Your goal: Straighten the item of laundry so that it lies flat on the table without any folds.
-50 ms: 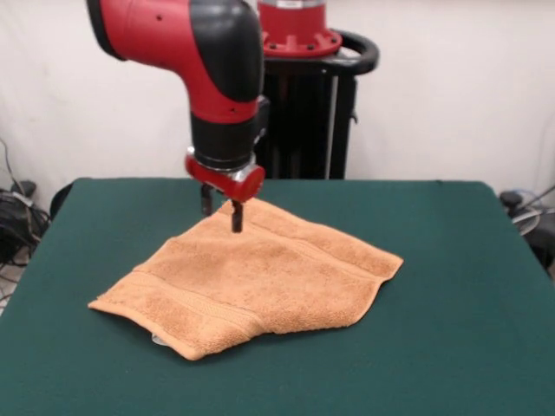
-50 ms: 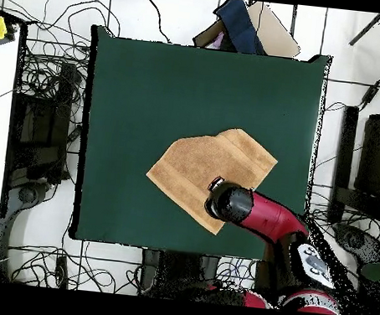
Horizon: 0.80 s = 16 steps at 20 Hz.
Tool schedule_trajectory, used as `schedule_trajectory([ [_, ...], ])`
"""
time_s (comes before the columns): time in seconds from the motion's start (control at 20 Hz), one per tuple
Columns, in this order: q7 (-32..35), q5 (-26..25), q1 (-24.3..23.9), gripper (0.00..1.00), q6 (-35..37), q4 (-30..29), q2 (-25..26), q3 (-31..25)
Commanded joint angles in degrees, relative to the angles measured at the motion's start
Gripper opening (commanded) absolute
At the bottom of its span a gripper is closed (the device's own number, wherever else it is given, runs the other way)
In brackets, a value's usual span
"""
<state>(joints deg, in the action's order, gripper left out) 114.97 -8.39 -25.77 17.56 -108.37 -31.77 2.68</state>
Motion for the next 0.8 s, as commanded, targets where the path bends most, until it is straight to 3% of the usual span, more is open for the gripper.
schedule_trajectory([
  [0.05, 6.32, -0.98, 0.87, 1.0, -7.38, -0.4, 5.91, -5.17],
  [0.2, 4.7, -2.65, -1.32, 1.0, -11.65, 1.84, 11.15, -5.58],
  [0.45, 5.41, -4.7, -0.54, 1.0, -22.0, 7.77, 20.16, -2.92],
  [0.55, 4.54, -5.72, -2.05, 1.0, -22.24, 8.15, 21.04, -4.23],
  [0.6, 3.81, -6.57, -3.21, 0.0, -21.95, 8.26, 21.36, -5.32],
  [0.8, 2.89, -7.03, -4.42, 0.0, -18.86, 7.18, 19.93, -6.11],
])
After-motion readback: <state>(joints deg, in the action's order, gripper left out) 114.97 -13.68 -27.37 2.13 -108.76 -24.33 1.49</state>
